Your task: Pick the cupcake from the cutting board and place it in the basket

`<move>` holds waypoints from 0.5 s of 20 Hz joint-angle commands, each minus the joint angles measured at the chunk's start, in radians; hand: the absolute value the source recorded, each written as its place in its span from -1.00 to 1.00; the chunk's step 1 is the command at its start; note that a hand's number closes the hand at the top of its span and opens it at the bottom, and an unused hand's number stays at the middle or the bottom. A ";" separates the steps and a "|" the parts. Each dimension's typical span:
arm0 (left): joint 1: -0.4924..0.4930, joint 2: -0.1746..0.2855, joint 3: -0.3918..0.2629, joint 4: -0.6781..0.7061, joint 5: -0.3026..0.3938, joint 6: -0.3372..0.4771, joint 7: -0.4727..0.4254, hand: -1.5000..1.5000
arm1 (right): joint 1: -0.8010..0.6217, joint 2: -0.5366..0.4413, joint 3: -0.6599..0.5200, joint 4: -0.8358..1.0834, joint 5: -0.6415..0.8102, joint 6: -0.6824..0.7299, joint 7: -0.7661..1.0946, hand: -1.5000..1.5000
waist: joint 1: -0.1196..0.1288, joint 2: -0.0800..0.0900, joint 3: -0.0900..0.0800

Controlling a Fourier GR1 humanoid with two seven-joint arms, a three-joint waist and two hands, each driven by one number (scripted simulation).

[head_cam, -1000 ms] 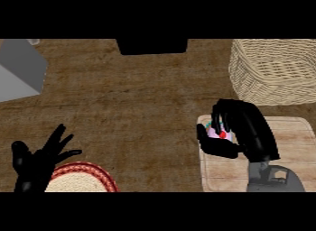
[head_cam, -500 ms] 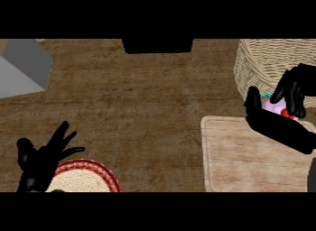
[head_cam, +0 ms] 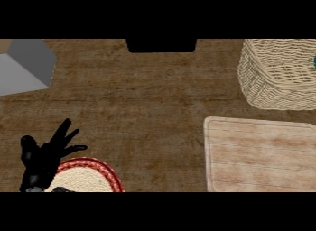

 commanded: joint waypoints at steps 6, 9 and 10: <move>0.005 -0.025 -0.023 0.099 -0.038 0.000 0.023 0.00 | -0.109 -0.179 -0.088 0.344 -0.007 0.004 -0.130 1.00 | 0.013 0.015 -0.010; 0.053 0.024 0.003 0.051 0.000 -0.055 0.042 0.00 | -0.064 -0.196 -0.087 0.415 0.000 -0.013 -0.226 1.00 | 0.020 0.015 -0.010; -0.027 0.017 0.018 0.123 -0.009 -0.037 0.063 0.00 | -0.084 -0.206 -0.112 0.469 -0.008 -0.034 -0.253 1.00 | 0.013 0.019 -0.010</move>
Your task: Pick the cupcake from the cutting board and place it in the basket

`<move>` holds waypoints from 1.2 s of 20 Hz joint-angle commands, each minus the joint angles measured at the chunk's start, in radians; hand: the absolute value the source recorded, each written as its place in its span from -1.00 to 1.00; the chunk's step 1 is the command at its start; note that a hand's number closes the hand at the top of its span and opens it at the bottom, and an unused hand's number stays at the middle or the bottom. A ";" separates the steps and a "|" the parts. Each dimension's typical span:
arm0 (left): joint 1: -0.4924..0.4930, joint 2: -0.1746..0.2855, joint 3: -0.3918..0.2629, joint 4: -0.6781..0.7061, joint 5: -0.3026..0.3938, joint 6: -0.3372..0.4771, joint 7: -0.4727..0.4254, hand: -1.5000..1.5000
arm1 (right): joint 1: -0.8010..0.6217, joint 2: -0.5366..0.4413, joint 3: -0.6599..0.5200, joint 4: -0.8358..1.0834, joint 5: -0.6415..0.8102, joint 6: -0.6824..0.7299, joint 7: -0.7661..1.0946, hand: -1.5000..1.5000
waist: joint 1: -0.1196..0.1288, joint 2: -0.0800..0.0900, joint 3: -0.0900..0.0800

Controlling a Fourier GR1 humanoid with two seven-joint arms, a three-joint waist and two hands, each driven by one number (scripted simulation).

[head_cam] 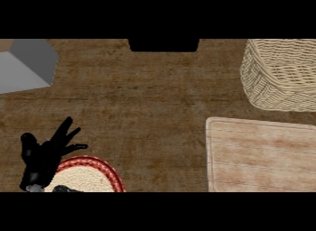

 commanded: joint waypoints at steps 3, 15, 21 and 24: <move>0.032 -0.024 -0.022 0.117 -0.058 0.019 -0.016 0.00 | -0.019 -0.033 -0.026 0.201 -0.004 -0.063 -0.138 1.00 | 0.003 0.010 -0.009; 0.012 -0.024 -0.005 0.076 -0.056 0.020 0.046 0.00 | 0.040 -0.005 -0.137 0.503 -0.091 -0.211 -0.395 1.00 | 0.001 0.008 -0.008; 0.067 -0.025 -0.011 0.068 -0.052 -0.003 0.015 0.00 | 0.114 -0.085 -0.103 0.597 0.052 -0.305 -0.454 1.00 | 0.009 0.015 -0.009; 0.080 0.015 0.008 -0.002 -0.037 -0.020 0.057 0.00 | 0.115 -0.140 -0.087 0.660 0.073 -0.283 -0.495 1.00 | 0.013 0.009 -0.008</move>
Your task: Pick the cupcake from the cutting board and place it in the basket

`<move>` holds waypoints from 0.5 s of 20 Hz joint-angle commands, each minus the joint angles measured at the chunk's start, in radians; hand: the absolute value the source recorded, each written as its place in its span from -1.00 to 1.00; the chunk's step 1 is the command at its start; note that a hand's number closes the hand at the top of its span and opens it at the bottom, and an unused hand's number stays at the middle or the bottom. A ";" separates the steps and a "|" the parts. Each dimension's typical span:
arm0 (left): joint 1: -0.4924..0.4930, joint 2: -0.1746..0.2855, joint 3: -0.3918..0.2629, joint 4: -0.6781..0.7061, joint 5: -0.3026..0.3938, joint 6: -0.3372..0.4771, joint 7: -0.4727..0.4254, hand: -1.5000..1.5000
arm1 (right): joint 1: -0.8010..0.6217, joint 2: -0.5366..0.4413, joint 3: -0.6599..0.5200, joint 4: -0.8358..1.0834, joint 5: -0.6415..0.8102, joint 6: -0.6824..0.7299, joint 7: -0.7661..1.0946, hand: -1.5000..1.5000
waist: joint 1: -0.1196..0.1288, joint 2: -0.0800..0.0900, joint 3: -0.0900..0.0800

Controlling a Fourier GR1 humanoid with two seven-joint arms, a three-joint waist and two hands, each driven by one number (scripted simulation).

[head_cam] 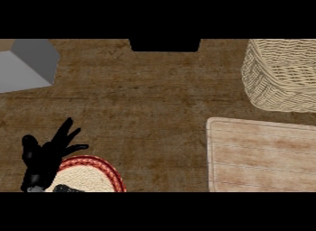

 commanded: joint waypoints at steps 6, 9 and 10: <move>0.026 0.020 0.022 0.123 -0.002 -0.042 0.011 0.00 | 0.003 -0.149 0.026 0.207 0.053 0.008 -0.213 -1.00 | -0.001 0.010 -0.009; 0.054 0.001 -0.001 0.050 -0.027 0.000 0.053 0.00 | 0.004 -0.124 0.004 0.250 0.032 -0.053 -0.280 -1.00 | 0.004 0.008 -0.009; 0.060 0.020 0.021 0.079 -0.008 -0.043 0.008 0.00 | -0.056 -0.168 0.026 0.238 0.049 -0.010 -0.209 -1.00 | 0.002 0.006 -0.010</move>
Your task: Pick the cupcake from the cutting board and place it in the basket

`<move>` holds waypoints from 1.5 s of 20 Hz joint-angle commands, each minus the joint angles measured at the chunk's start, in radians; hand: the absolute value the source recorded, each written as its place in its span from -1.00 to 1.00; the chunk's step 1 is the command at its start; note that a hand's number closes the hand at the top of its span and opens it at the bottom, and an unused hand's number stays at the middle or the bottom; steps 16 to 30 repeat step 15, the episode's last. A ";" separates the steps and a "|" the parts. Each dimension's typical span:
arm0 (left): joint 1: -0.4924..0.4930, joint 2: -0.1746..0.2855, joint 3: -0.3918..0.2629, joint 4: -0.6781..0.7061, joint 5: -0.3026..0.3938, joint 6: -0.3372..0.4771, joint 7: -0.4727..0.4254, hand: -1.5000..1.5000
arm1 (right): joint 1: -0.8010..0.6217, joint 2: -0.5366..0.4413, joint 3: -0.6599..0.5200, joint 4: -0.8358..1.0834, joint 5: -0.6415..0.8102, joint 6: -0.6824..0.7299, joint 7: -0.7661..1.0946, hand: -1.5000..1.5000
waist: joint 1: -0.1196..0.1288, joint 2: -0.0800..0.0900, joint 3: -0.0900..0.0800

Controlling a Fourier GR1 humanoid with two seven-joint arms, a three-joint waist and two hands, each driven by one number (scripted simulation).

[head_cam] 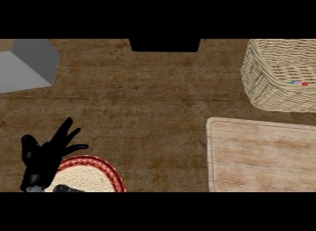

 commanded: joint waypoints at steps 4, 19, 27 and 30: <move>0.026 0.038 0.027 0.060 -0.001 -0.022 0.070 0.00 | -0.028 -0.061 -0.073 0.064 -0.070 -0.020 -0.068 -1.00 | -0.007 0.006 -0.010; 0.038 -0.017 -0.002 0.066 -0.043 0.010 0.040 0.00 | 0.029 -0.270 -0.234 0.219 -0.183 0.053 -0.075 -1.00 | -0.012 0.007 -0.009; 0.038 -0.017 -0.002 0.066 -0.043 0.010 0.040 0.00 | 0.029 -0.270 -0.234 0.219 -0.183 0.053 -0.075 -1.00 | -0.012 0.007 -0.009; 0.038 -0.017 -0.002 0.066 -0.043 0.010 0.040 0.00 | 0.029 -0.270 -0.234 0.219 -0.183 0.053 -0.075 -1.00 | -0.012 0.007 -0.009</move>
